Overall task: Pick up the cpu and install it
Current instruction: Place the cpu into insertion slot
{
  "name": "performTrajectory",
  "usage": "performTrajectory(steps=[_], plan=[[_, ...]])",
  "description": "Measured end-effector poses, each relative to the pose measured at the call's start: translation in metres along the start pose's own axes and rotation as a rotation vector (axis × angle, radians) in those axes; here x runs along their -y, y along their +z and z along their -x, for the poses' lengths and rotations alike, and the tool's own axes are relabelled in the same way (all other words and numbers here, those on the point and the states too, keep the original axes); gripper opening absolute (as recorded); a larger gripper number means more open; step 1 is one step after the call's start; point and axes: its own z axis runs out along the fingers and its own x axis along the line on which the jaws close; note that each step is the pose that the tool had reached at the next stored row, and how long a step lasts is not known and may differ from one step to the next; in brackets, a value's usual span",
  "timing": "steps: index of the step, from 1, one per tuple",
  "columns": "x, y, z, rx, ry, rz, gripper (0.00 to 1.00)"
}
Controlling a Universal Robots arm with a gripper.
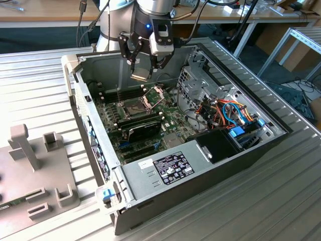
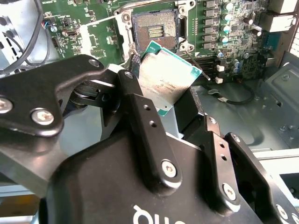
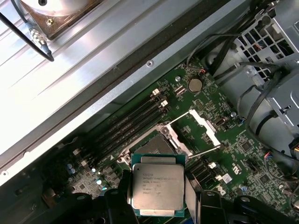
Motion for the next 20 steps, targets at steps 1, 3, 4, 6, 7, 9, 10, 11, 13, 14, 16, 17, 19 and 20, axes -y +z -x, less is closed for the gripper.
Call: performTrajectory(steps=[1,3,4,6,7,9,10,11,13,14,16,17,19,20], plan=[[0.0,0.0,0.0,0.0001,0.004,0.0,0.55],[0.0,0.0,0.0,0.0001,0.011,0.0002,0.55],[0.0,0.0,0.0,0.0002,0.016,0.0003,0.55],[0.0,0.0001,0.0,0.0003,0.029,0.0007,0.55],[0.0,0.0001,0.0,0.0004,0.035,0.0009,0.55],[0.0,0.0001,0.0,0.0007,0.059,0.0014,0.55],[0.0,0.0002,0.0,0.0008,0.068,0.0016,0.55],[0.0,0.0002,0.0,0.0009,0.074,0.0019,0.55],[0.0,0.0002,0.0,0.0011,0.092,0.0023,0.55],[0.0,0.0002,0.0,0.0012,0.099,0.0025,0.55],[0.0,0.0003,0.0,0.0014,0.116,0.0029,0.55],[0.0,0.0003,0.0,0.0015,0.123,0.003,0.55],[0.0,0.0003,0.0,0.0016,0.136,0.0034,0.55],[0.0,0.0003,0.0,0.0017,0.143,0.0036,0.55]])
